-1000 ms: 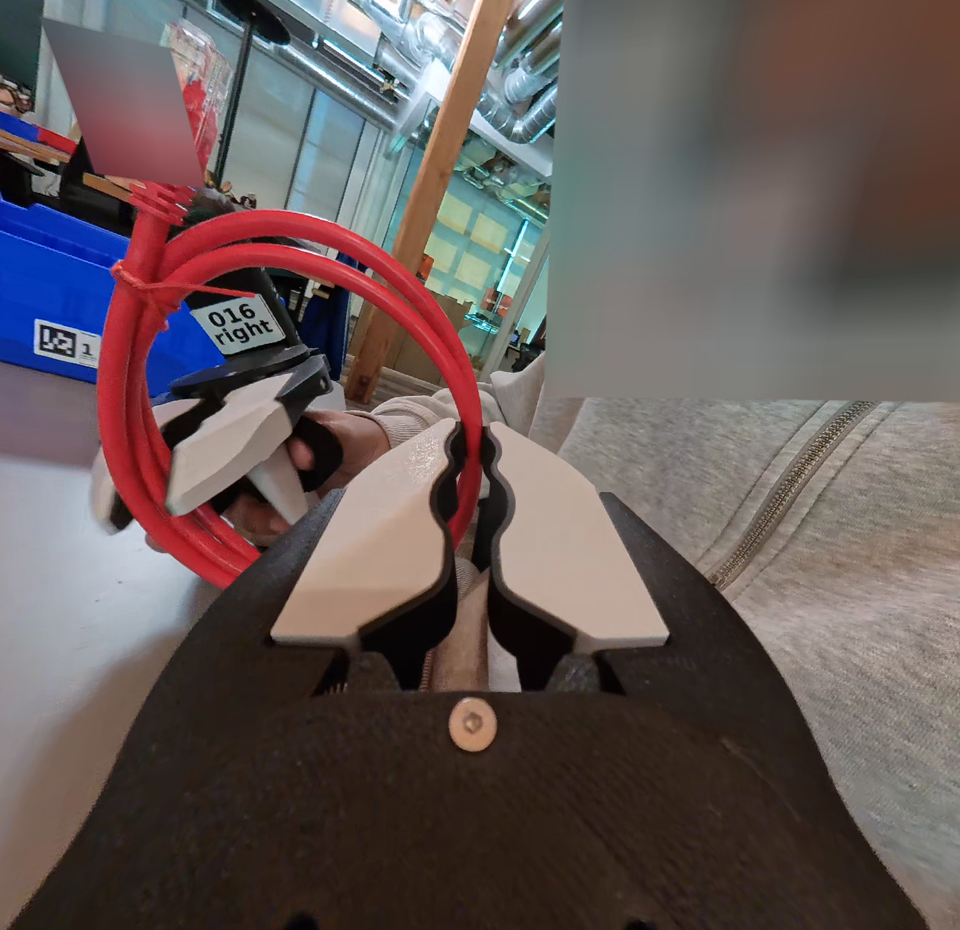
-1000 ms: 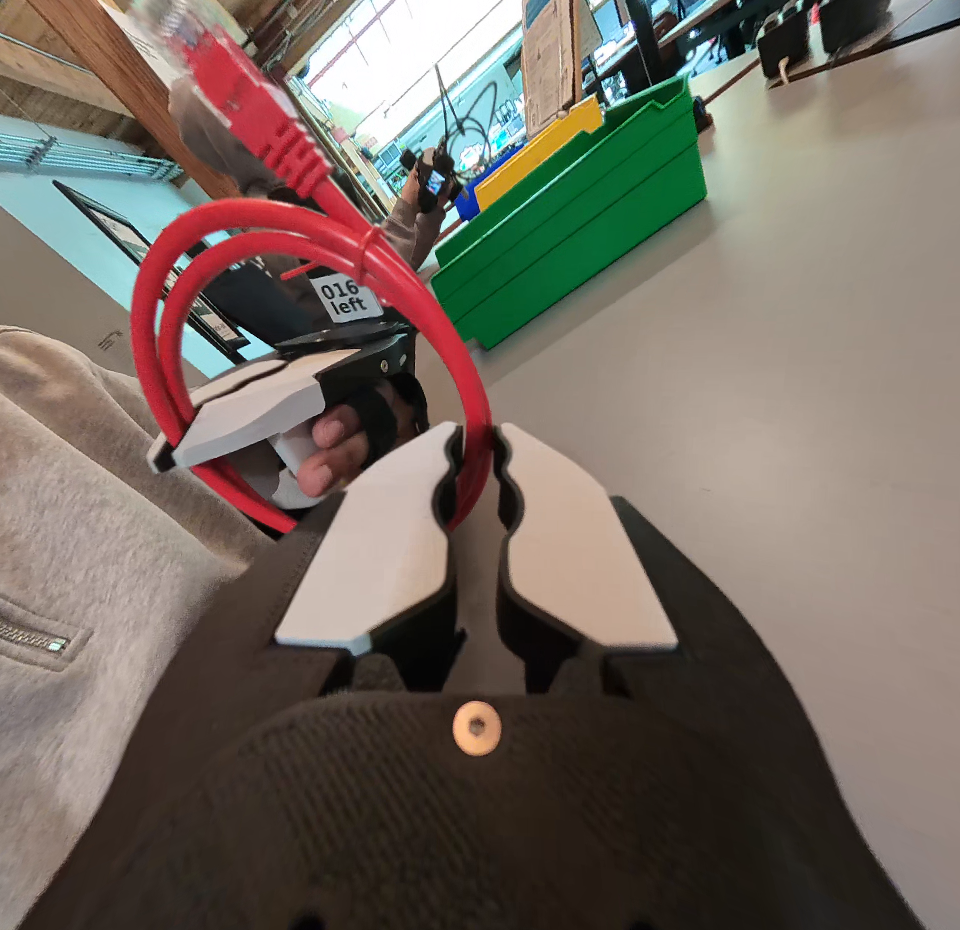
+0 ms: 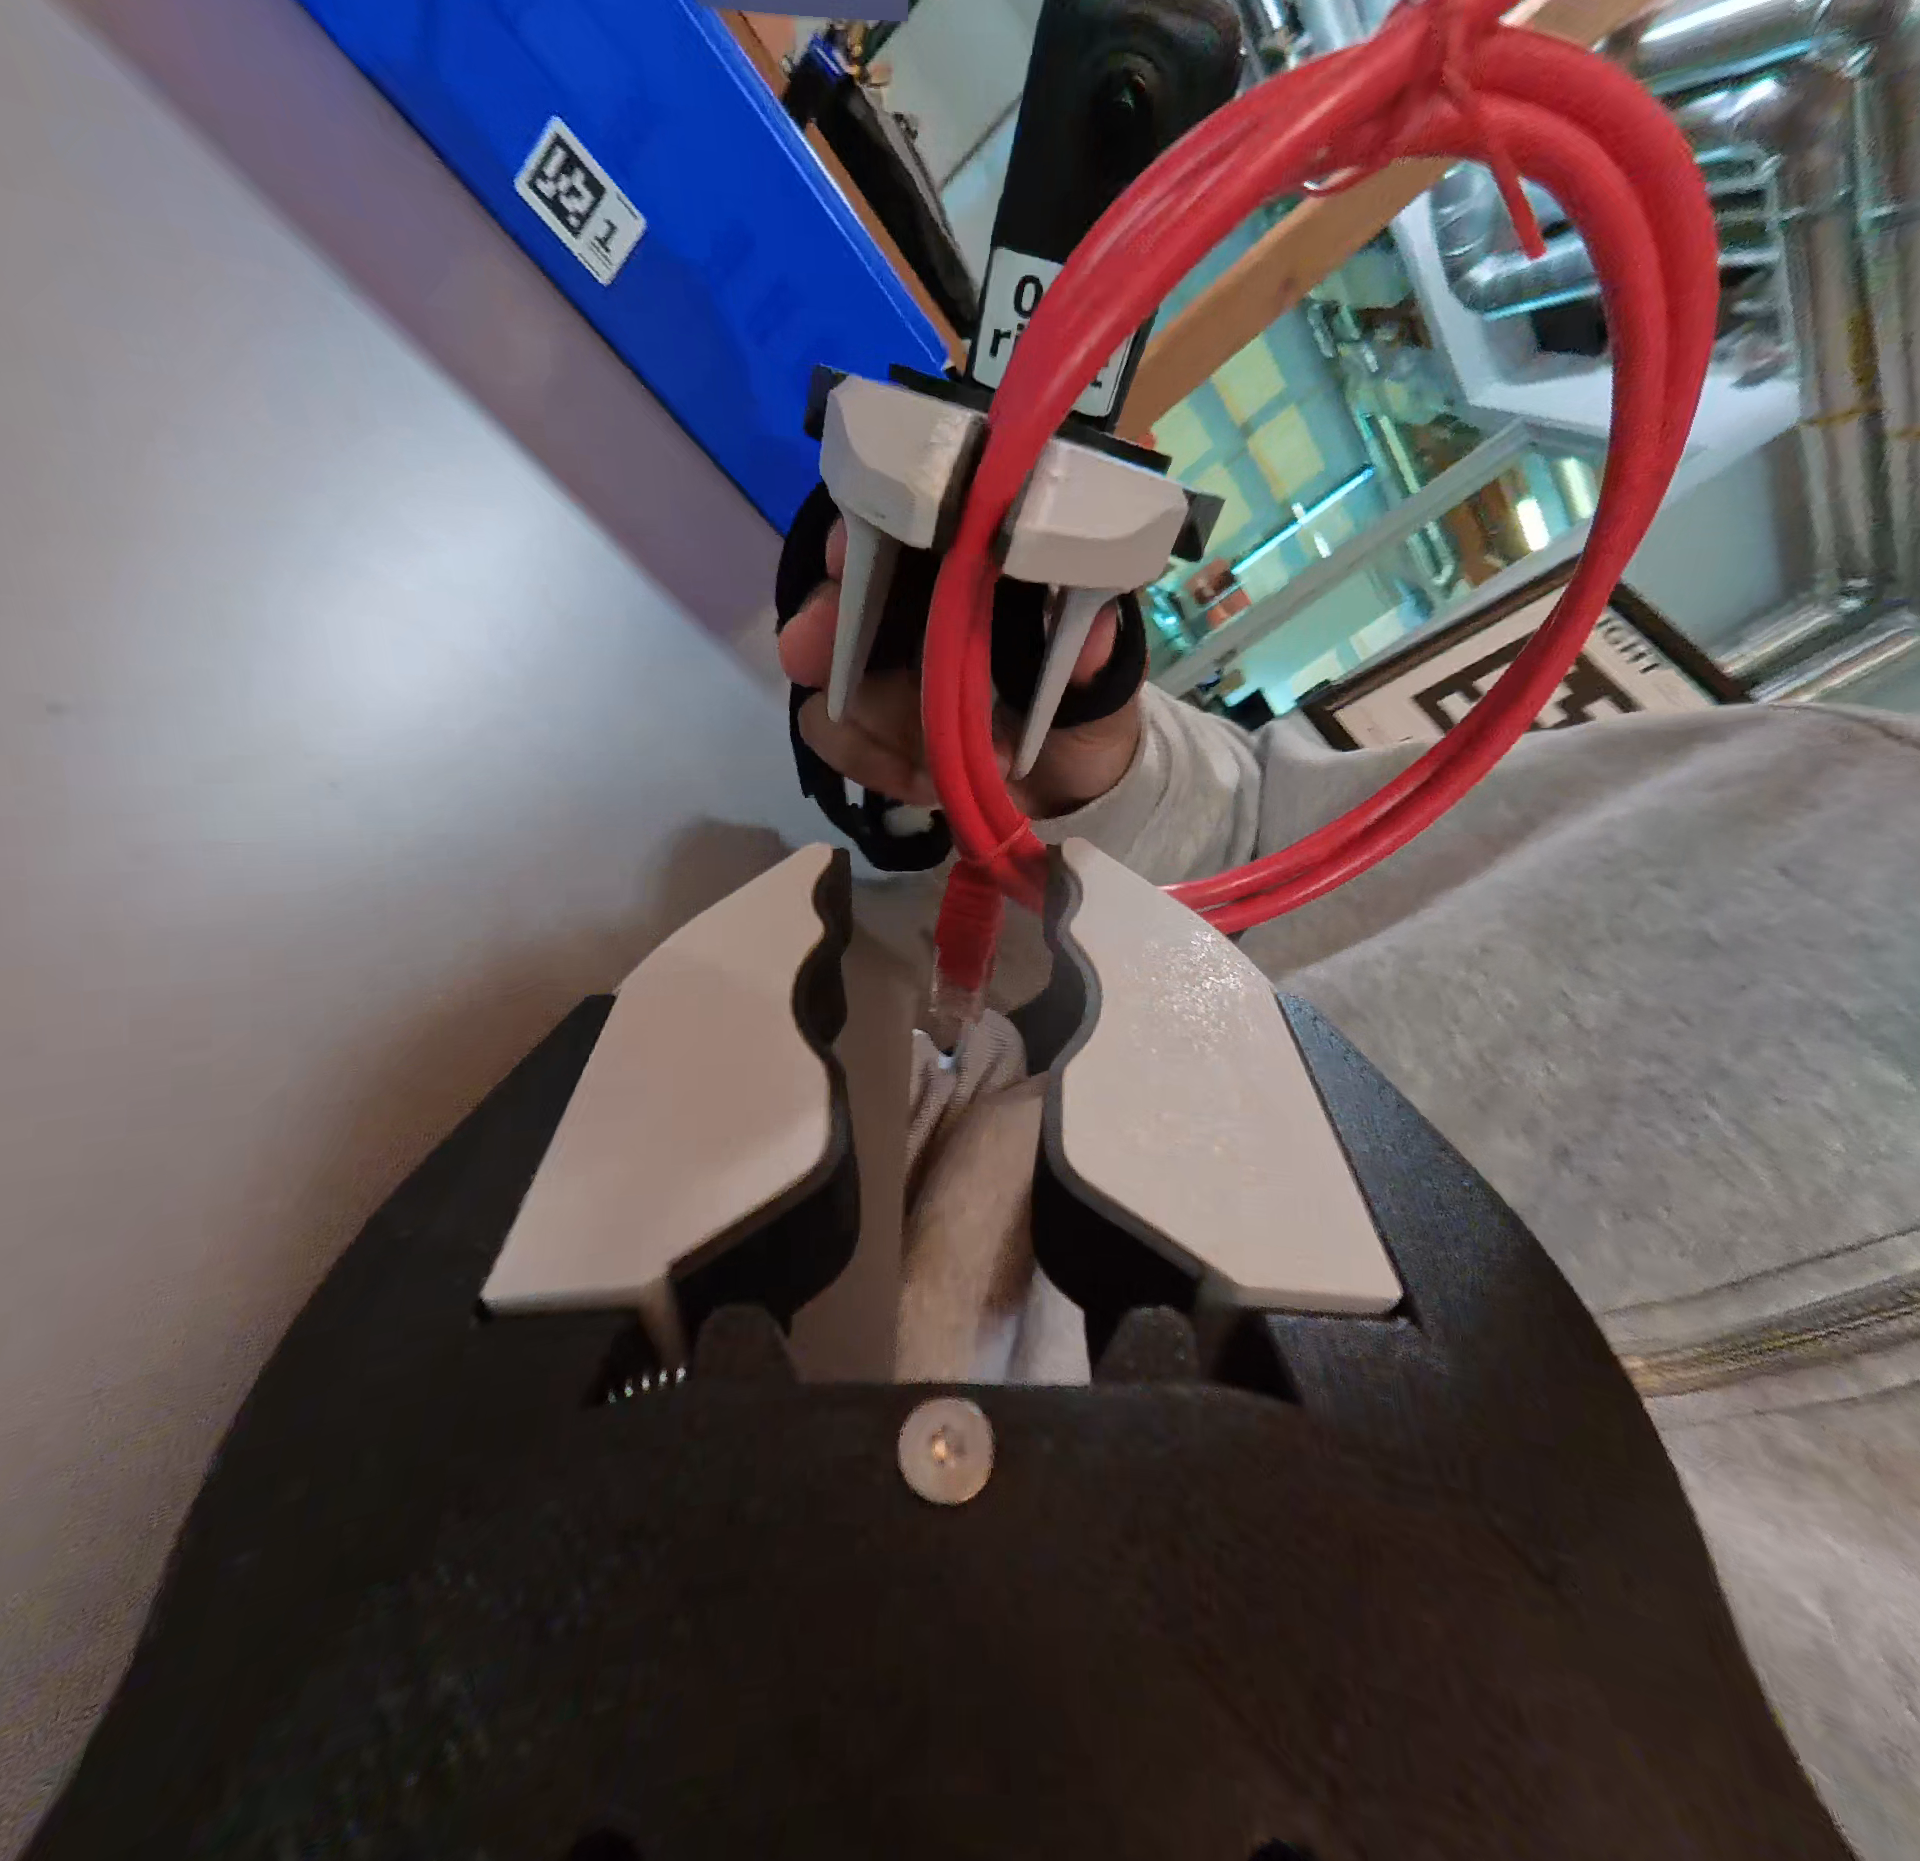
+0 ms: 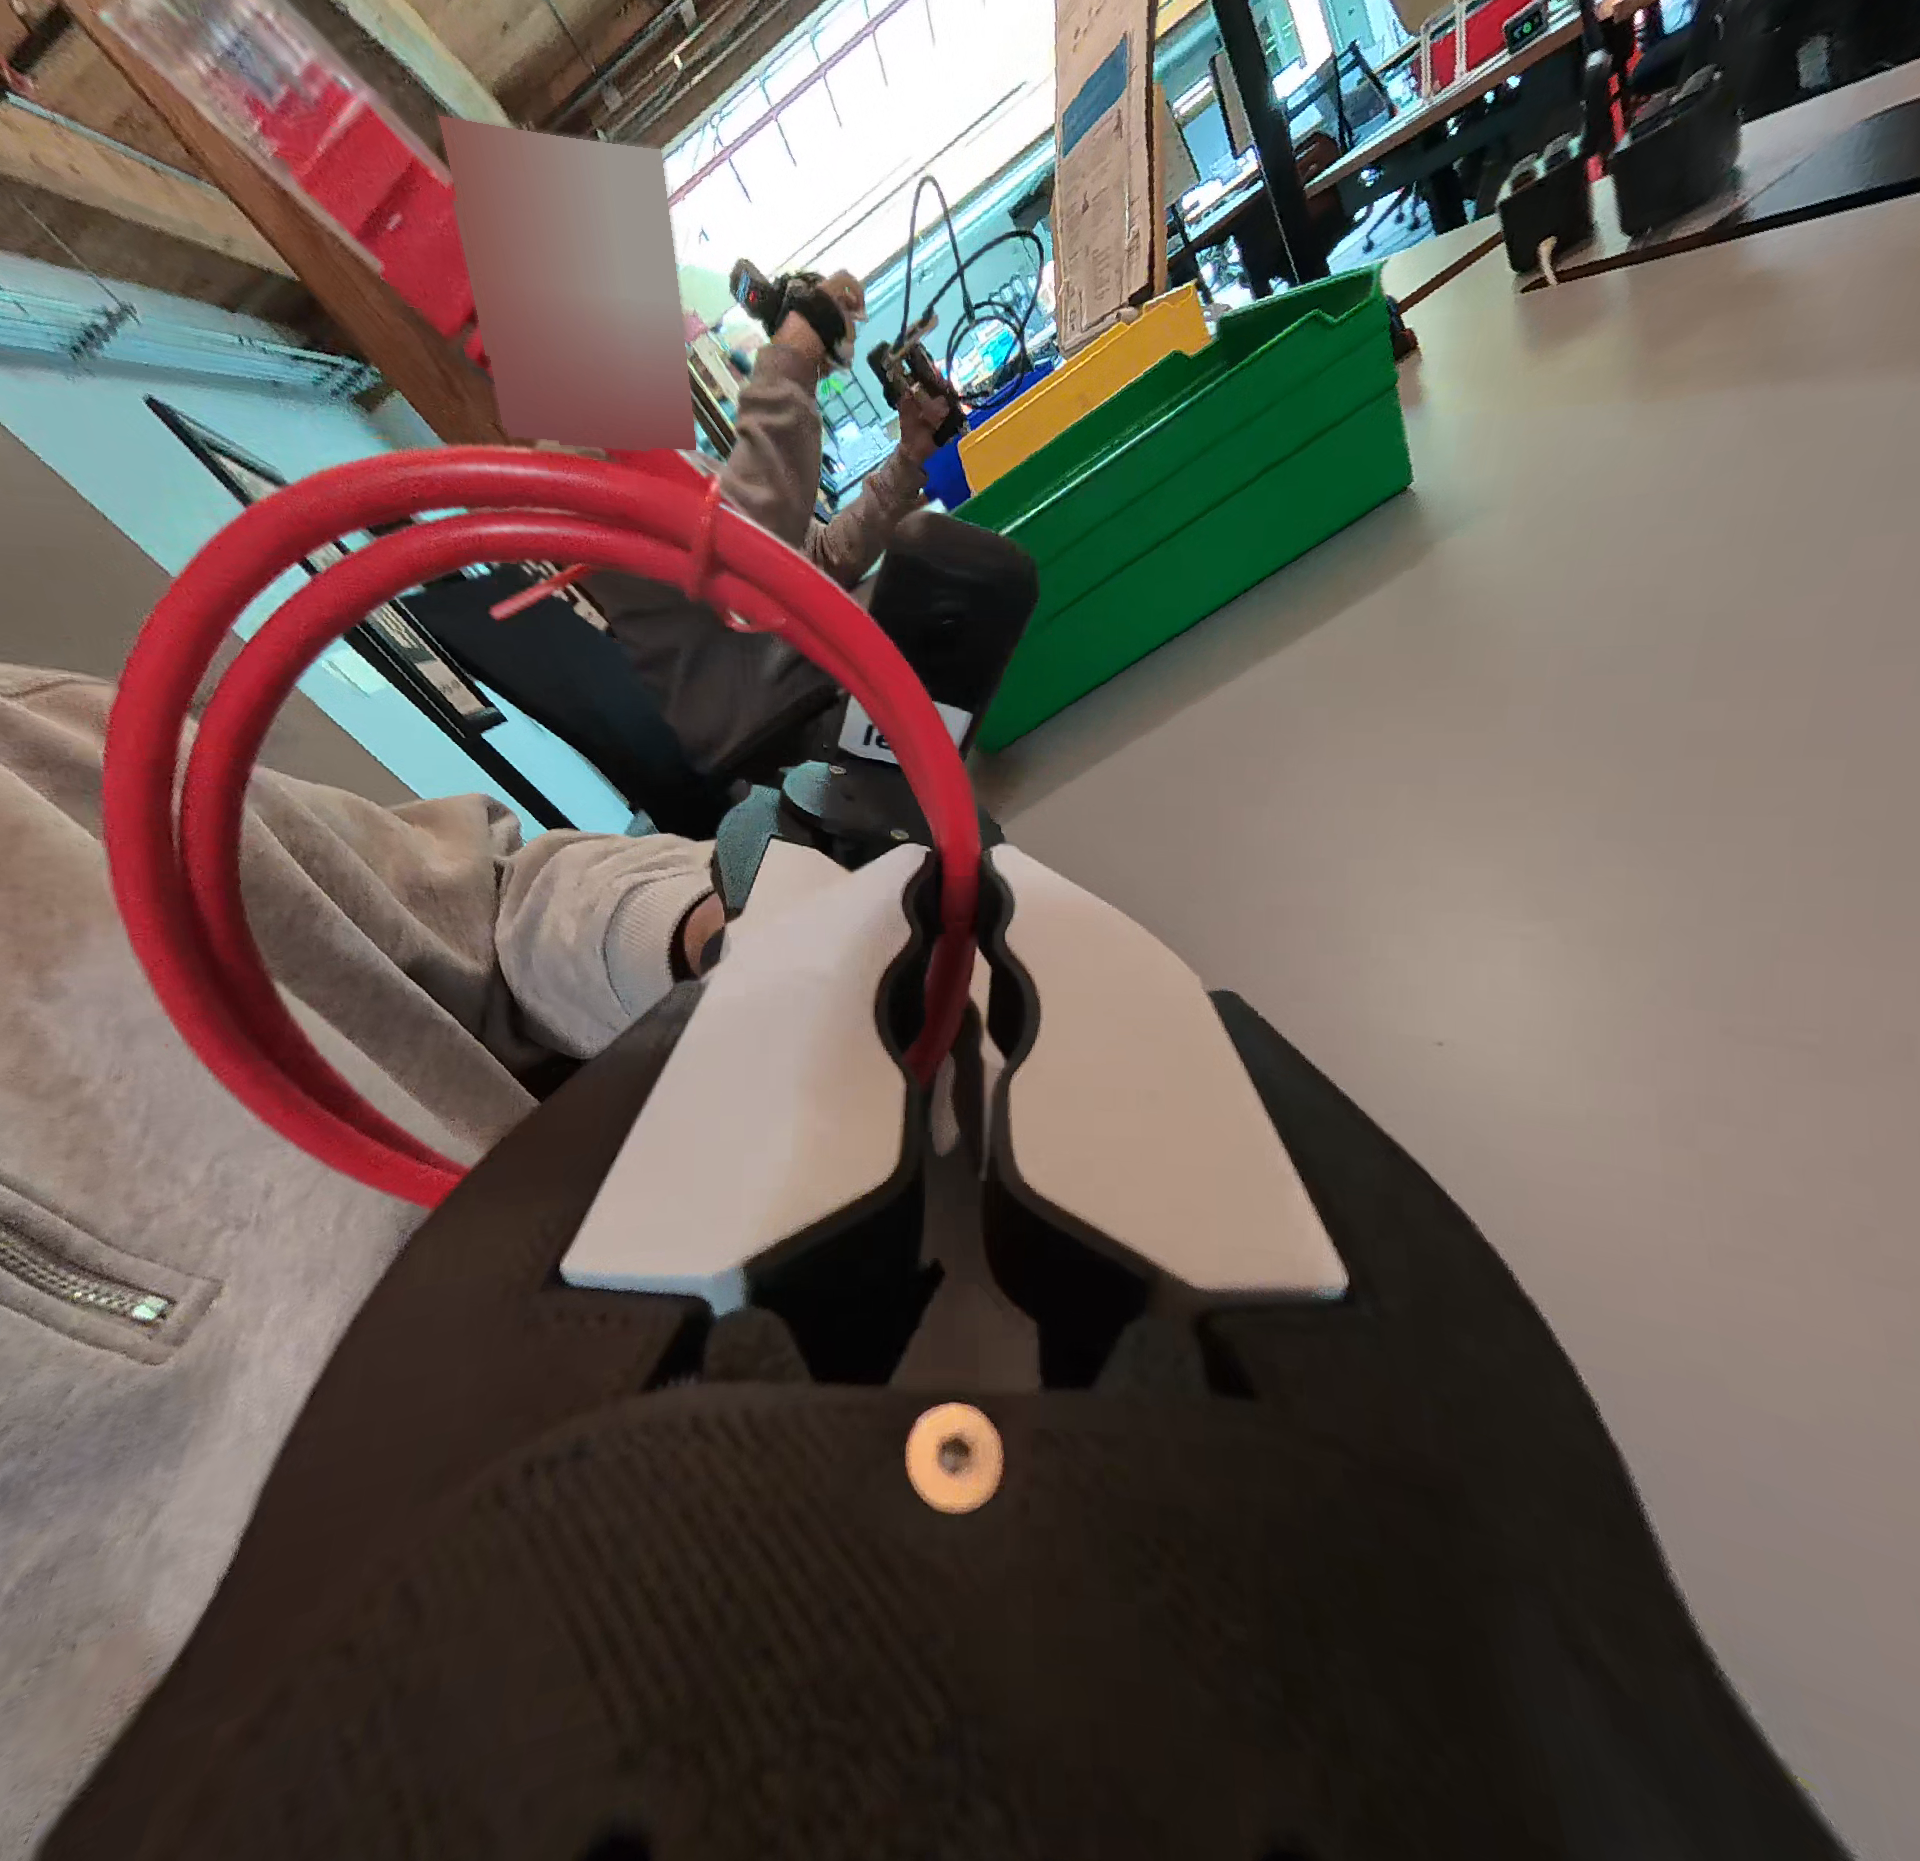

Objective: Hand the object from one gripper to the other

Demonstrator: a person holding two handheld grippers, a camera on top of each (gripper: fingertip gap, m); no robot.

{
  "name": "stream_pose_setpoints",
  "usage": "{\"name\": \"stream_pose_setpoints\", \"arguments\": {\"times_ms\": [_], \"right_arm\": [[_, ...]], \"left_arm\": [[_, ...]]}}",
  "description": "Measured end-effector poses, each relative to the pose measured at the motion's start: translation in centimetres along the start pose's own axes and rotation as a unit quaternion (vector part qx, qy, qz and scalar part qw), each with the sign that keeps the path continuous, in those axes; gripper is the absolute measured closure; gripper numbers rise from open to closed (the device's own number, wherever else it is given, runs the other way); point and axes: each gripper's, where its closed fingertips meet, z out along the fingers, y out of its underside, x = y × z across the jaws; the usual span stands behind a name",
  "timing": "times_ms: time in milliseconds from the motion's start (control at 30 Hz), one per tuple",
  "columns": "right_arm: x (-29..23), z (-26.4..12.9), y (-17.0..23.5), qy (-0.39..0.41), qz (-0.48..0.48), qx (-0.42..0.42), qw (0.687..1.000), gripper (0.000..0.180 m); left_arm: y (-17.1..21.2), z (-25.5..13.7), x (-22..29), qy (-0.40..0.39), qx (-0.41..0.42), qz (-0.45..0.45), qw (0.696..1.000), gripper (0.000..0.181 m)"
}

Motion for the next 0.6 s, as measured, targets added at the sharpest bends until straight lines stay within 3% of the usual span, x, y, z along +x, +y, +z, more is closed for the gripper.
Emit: {"name": "stream_pose_setpoints", "arguments": {"times_ms": [133, 233, 400, 500, 600], "right_arm": [[-0.5, 0.5, 0.5, 0.004, -0.035, -0.014, 0.999, 0.173], [-0.9, 0.7, 0.6, 0.002, -0.05, -0.018, 0.999, 0.172], [-0.9, 0.8, 0.5, 0.002, -0.065, -0.011, 0.998, 0.171], [-0.2, 0.7, 0.4, 0.011, -0.062, -0.003, 0.998, 0.147], [0.4, 0.4, -0.2, 0.022, -0.063, 0.014, 0.998, 0.135]], "left_arm": [[0.0, 0.2, 1.6, 0.074, 0.009, -0.054, 0.996, 0.152], [0.2, 0.2, 1.2, 0.068, 0.004, -0.063, 0.996, 0.167], [0.3, 0.0, 1.2, 0.06, -0.005, -0.053, 0.997, 0.168], [-0.7, -0.4, 1.6, 0.077, 0.021, -0.067, 0.995, 0.168], [-1.9, -1.4, 1.4, 0.084, 0.056, -0.073, 0.992, 0.168]]}}
